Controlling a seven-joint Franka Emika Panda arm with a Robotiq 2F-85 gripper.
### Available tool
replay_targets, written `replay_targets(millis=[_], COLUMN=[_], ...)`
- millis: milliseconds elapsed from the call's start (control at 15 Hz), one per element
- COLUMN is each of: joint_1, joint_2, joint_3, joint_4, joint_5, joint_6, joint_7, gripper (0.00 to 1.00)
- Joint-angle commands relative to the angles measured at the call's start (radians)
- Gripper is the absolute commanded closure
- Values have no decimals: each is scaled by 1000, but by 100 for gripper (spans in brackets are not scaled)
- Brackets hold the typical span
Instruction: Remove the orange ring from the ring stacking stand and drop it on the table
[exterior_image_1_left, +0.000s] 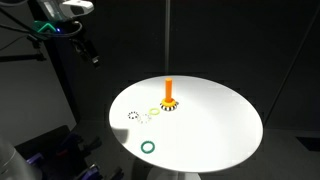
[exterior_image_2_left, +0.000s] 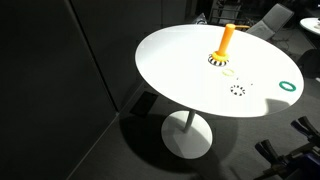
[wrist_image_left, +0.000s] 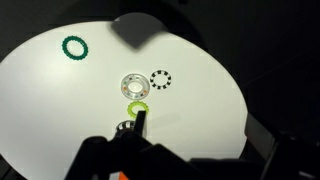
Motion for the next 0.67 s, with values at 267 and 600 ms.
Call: replay_targets(millis=[267, 600], joint_1=[-80, -134], joint_2=[292, 472], joint_3=[43, 61], joint_4=[131, 238], joint_5=[-17, -56], joint_6=[222, 305], joint_7=[117, 189], gripper=[0, 0])
